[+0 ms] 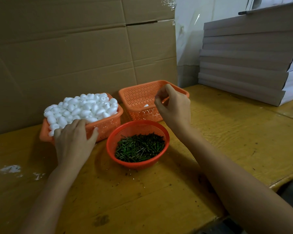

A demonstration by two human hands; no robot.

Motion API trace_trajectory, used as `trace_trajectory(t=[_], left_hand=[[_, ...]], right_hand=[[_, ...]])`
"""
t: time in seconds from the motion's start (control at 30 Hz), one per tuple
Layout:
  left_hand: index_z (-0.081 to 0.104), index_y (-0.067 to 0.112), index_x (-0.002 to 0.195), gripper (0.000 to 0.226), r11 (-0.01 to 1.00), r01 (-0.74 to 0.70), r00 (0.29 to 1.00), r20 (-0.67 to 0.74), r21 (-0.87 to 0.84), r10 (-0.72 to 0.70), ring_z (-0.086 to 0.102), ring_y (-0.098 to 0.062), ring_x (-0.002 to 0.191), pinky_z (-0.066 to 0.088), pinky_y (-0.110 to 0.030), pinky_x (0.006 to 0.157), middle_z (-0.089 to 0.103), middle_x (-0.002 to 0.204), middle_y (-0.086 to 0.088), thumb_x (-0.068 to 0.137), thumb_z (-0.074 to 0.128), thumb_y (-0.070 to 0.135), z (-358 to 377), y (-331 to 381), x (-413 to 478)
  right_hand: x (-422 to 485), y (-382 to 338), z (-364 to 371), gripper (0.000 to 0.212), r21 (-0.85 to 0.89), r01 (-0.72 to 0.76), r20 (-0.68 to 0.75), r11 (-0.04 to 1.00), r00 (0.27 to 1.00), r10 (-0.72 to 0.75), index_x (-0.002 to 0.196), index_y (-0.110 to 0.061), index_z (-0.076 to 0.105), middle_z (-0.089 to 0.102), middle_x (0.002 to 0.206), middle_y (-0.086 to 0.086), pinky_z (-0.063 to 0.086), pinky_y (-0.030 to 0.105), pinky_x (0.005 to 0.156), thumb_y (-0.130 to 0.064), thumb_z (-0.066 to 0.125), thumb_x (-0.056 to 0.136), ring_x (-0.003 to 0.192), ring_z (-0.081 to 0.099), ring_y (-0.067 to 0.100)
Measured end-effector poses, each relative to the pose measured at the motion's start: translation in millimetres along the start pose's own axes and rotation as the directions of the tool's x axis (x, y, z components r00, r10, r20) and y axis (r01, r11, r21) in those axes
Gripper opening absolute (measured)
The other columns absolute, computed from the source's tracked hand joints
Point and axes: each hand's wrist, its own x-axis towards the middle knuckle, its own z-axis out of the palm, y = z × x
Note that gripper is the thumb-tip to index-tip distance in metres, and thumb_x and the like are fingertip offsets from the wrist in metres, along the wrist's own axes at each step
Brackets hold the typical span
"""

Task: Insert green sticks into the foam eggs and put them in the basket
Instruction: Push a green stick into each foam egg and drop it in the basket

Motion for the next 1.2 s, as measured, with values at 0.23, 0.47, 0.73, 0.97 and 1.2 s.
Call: trace_trajectory(t=[0.23,0.47,0.73,0.97,1.2], left_hand=[[0.070,0.003,0.112,0.037,1.000,0.006,1.000,-0.007,0.018,-0.006,0.068,-0.039,0.098,0.042,-0.053,0.089,0.075,0.105,-0.018,0.104,0.061,0.038,-0.3,1.4,-1.2],[0.070,0.002,0.111,0.039,0.999,0.032,0.999,0.017,-0.009,-0.032,0.066,-0.037,0.098,0.042,-0.054,0.091,0.070,0.112,-0.018,0.107,0.055,0.038,-1.0,-0.7,2.1],[0.073,0.008,0.109,0.038,0.997,0.054,0.998,-0.019,-0.057,-0.055,0.065,-0.033,0.097,0.039,-0.050,0.091,0.074,0.105,-0.012,0.107,0.054,0.041,0.7,-0.9,3.1],[0.073,0.010,0.110,0.038,0.989,0.071,0.997,-0.018,-0.127,-0.074,0.065,-0.029,0.096,0.040,-0.048,0.092,0.073,0.110,-0.009,0.107,0.054,0.043,-0.1,-1.3,3.0],[0.073,0.012,0.111,0.037,0.988,0.080,0.997,0.005,-0.136,-0.080,0.065,-0.029,0.097,0.040,-0.048,0.092,0.073,0.113,-0.008,0.107,0.054,0.043,-2.6,-0.8,3.5]], right_hand=[[-0.4,-2.2,-1.5,0.005,-0.005,0.005,0.010,1.000,1.000,-0.005,0.096,-0.017,0.067,0.069,0.088,-0.010,0.061,0.036,0.064,-0.021,0.071,0.095,0.074,0.066,0.006],[-0.3,-1.6,-0.8,0.006,0.001,0.005,0.018,1.000,1.000,-0.005,0.095,-0.017,0.066,0.070,0.088,-0.010,0.061,0.038,0.065,-0.021,0.070,0.095,0.075,0.067,0.007],[0.1,-1.3,0.4,0.006,-0.002,0.020,0.006,1.000,1.000,-0.020,0.095,-0.018,0.066,0.069,0.088,-0.013,0.061,0.037,0.063,-0.022,0.071,0.095,0.074,0.066,0.006],[0.0,-2.1,1.3,0.005,0.016,0.017,0.006,1.000,1.000,-0.018,0.095,-0.018,0.066,0.070,0.089,-0.012,0.061,0.038,0.064,-0.022,0.070,0.095,0.074,0.067,0.007],[-0.6,-3.5,1.0,0.006,0.019,0.016,0.002,1.000,1.000,-0.016,0.095,-0.018,0.066,0.070,0.089,-0.011,0.061,0.037,0.062,-0.023,0.070,0.095,0.072,0.067,0.007]])
